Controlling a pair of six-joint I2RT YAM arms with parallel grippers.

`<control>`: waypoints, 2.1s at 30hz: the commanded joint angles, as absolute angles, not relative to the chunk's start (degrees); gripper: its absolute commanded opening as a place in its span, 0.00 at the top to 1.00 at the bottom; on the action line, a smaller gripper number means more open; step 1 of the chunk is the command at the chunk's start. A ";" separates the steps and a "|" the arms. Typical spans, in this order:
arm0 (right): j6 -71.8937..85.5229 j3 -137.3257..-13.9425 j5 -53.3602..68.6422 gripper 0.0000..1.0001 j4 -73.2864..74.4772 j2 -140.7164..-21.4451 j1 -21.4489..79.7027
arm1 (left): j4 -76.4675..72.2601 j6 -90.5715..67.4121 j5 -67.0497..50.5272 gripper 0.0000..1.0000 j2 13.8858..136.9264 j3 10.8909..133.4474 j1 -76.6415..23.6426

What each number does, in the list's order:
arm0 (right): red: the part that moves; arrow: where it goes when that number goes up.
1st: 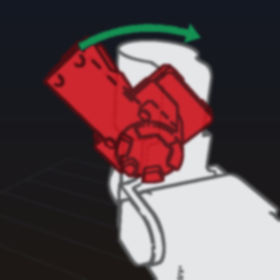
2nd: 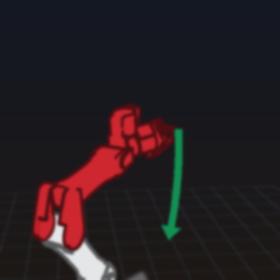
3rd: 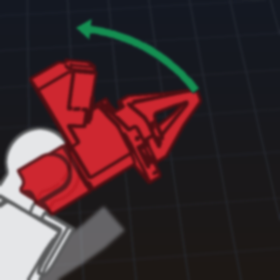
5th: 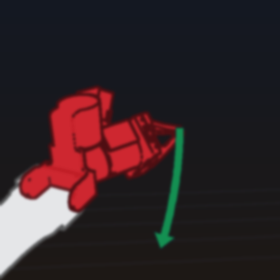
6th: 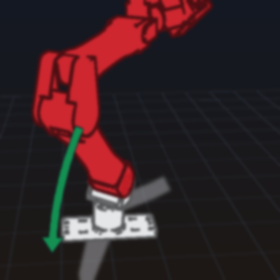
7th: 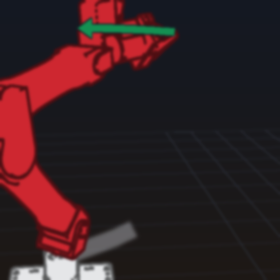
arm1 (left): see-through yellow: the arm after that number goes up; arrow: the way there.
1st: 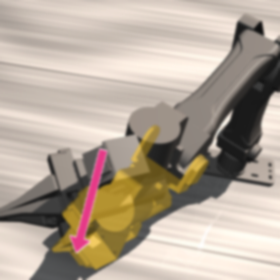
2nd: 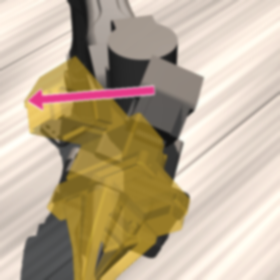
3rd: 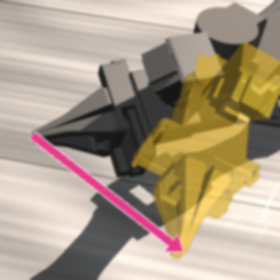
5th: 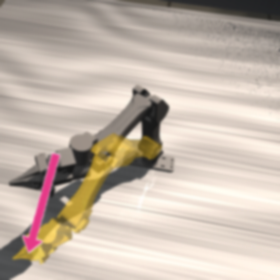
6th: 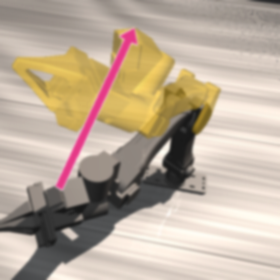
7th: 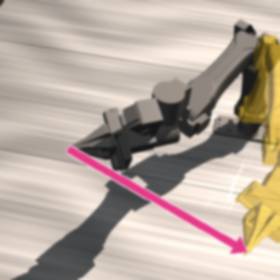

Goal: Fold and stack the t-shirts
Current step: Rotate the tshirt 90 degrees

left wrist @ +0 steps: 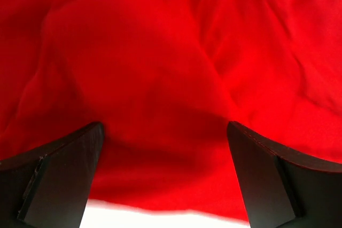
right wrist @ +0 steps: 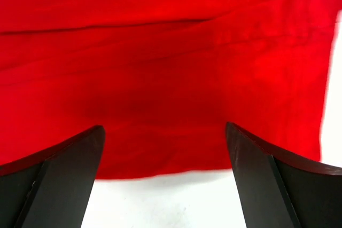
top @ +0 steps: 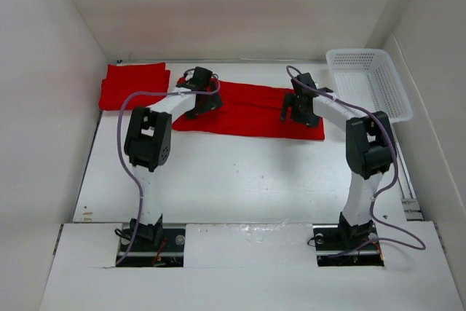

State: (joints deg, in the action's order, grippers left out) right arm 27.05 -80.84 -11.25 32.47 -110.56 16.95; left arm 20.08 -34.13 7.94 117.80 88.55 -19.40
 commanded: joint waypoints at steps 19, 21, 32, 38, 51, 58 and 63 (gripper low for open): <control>34.72 -52.21 5.79 0.00 20.33 -94.57 47.43 | 18.91 -31.90 -11.85 0.01 149.06 131.22 -18.19; 34.72 -52.21 7.90 0.00 16.19 -94.57 53.15 | 16.28 -31.90 -13.09 0.01 150.28 132.88 -19.59; 26.89 -65.83 4.05 0.00 8.26 -102.22 72.42 | 10.90 -35.60 -12.48 0.01 153.46 136.32 -25.84; 25.05 -67.32 -3.87 0.00 12.74 -96.33 71.90 | 9.06 -36.12 -11.34 0.01 151.35 135.79 -25.84; 27.59 -64.61 -8.96 0.00 17.66 -81.06 65.58 | 7.11 -35.16 -12.76 0.01 137.12 135.97 -22.07; 29.53 -61.00 -7.21 0.00 23.20 -76.73 47.13 | 14.84 -31.30 -4.58 0.01 119.29 123.16 -18.63; 28.92 -61.52 -13.42 0.00 25.04 -80.14 37.81 | 18.19 -28.48 6.13 0.01 100.61 99.80 -17.93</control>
State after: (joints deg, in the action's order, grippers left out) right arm 28.53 -61.21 -9.06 22.48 -78.17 40.03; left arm 13.76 -31.22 -1.50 109.32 109.95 -17.82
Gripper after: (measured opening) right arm 0.999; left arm 0.990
